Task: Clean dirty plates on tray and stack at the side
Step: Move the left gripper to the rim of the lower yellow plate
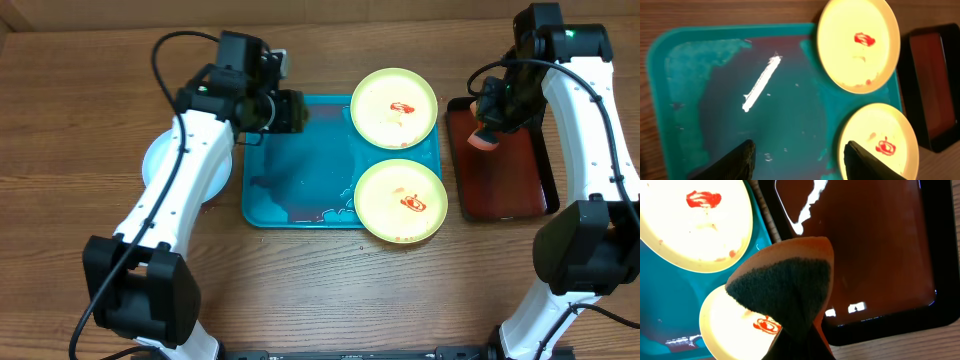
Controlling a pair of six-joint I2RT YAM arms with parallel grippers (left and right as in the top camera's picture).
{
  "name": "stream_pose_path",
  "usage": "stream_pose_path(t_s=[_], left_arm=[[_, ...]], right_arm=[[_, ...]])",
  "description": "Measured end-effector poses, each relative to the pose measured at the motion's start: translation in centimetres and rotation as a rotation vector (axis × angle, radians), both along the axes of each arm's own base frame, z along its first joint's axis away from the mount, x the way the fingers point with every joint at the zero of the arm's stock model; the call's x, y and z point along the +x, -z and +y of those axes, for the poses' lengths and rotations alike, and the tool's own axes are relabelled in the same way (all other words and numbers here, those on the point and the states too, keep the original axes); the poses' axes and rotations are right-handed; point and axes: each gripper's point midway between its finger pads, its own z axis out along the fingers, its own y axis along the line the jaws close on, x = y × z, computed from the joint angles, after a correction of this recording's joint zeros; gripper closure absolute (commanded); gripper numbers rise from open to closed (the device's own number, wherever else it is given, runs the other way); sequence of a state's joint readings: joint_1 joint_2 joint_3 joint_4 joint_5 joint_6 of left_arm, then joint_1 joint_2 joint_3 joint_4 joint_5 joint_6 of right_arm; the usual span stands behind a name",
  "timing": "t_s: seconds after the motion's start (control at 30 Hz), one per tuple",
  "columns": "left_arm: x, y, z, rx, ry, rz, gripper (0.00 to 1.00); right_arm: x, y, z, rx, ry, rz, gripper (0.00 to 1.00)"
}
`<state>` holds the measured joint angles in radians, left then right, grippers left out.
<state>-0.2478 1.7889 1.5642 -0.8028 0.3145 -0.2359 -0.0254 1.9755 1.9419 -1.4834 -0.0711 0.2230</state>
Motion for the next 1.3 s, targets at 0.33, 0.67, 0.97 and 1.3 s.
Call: stream_pose_path(t_s=[0.33,0.67,0.97,1.3], left_arm=[[-2.9,2.7,-4.5,0.038,0.058,0.11,0.43],[-3.3,7.6,-6.1,0.083,0.094,0.203,0.44],[-4.5,11.1,-9.0,0.081,0.264,0.231,0.44],[-6.2,12.5,-9.7,0.074,0.425,0.258,0.53]], right_arm=[[0.0,0.0,0.0,-0.001,-0.007,0.001,0.96],[-0.1,0.0,0.0,-0.001,-0.008,0.004,0.96],[-0.1,0.0,0.0,-0.001,-0.008,0.005,0.96],[-0.4,0.0,0.0,-0.001,-0.012,0.017,0.96]])
